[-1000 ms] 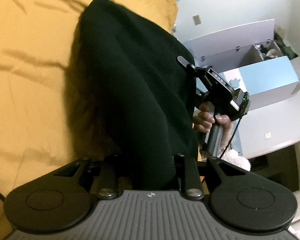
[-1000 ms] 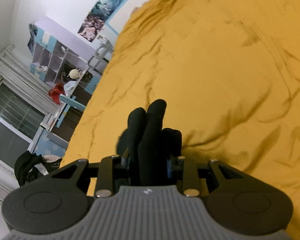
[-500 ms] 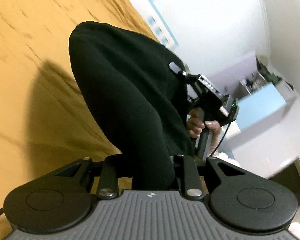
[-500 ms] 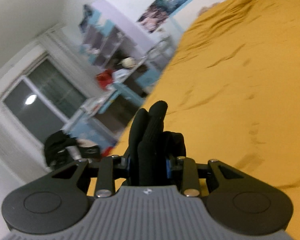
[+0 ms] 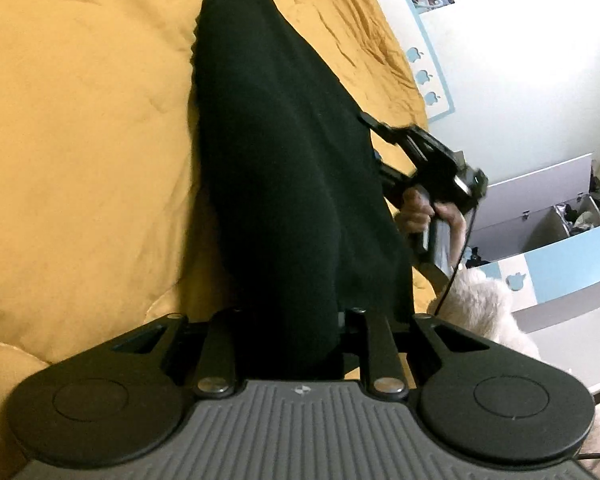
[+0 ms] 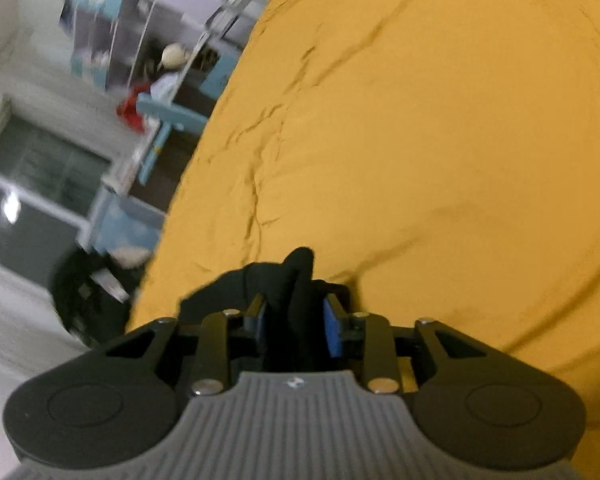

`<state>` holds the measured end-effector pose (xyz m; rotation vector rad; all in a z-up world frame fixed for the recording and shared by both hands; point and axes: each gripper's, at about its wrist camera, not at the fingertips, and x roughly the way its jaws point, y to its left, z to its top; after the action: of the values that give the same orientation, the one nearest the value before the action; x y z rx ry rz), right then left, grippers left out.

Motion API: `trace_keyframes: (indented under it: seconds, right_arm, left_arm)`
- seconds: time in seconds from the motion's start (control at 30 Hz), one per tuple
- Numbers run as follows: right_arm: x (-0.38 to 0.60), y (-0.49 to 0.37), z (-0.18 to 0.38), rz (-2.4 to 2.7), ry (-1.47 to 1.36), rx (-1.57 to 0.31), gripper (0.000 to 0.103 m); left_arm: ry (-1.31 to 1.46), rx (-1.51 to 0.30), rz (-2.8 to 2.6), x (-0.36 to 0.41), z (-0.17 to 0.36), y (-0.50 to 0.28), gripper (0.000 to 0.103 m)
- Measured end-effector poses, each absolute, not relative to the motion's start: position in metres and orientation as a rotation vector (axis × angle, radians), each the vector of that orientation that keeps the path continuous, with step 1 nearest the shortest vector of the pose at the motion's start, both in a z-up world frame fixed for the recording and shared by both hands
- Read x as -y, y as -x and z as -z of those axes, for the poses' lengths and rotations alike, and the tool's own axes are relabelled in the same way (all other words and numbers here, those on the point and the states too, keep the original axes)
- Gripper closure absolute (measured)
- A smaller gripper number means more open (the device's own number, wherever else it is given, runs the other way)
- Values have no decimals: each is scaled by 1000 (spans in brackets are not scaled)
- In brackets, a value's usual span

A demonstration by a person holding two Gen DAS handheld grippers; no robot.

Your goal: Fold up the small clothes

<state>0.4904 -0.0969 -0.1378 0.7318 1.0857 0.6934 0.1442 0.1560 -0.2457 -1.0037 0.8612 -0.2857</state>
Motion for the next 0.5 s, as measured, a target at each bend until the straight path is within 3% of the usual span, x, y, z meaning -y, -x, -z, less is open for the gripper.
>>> trace_keyframes:
  seconds: [0.1,0.17,0.27,0.5]
  right_arm:
    - [118,-465,108,-729,-671,-1037,71]
    - [136,-431,87,-770,-620,-1017,60]
    - [176,-370,68,-795,-583,-1021,53]
    - [218,-244,67,-642,-444,-967,52]
  left_arm:
    - [996,-861,292,-161,244,-148,78]
    - [989,-866,292,-183,245,-140,78]
    - [973,-871,279,-200,240,-129,78]
    - [960,-847,173,-197,214,-105,76]
